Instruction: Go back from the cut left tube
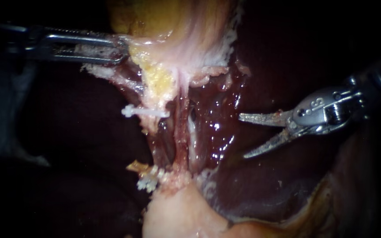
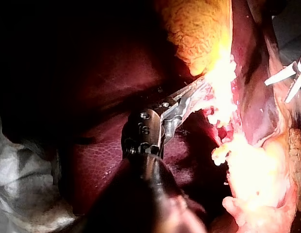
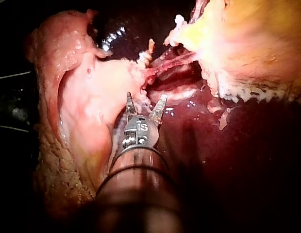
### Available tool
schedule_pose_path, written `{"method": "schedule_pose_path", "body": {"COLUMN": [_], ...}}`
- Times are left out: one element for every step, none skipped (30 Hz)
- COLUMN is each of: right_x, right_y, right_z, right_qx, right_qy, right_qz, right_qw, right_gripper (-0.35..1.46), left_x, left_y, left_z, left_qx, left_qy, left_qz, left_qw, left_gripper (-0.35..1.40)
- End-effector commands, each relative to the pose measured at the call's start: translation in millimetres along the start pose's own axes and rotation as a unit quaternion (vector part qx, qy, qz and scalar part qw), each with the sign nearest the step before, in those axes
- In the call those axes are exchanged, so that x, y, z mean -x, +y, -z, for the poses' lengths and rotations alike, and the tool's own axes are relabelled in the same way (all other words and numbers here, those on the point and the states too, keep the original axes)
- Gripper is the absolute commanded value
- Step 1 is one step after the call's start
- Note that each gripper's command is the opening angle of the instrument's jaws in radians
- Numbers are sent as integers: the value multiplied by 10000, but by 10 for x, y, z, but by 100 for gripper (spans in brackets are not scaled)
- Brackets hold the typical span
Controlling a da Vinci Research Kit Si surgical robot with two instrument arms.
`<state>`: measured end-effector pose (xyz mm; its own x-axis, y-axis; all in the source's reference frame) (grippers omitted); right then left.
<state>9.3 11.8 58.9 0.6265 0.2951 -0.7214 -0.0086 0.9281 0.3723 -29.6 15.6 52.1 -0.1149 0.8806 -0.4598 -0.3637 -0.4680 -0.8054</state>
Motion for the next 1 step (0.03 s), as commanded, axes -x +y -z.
{"method": "schedule_pose_path", "body": {"right_x": [0], "right_y": [0], "right_z": [1], "right_qx": [0], "right_qy": [0], "right_qz": [0], "right_qw": [10000], "right_gripper": [145], "left_x": [0], "left_y": [0], "left_z": [1], "left_qx": [0], "left_qy": [-2], "left_qz": [0], "left_qw": [10000], "left_gripper": [-35]}}
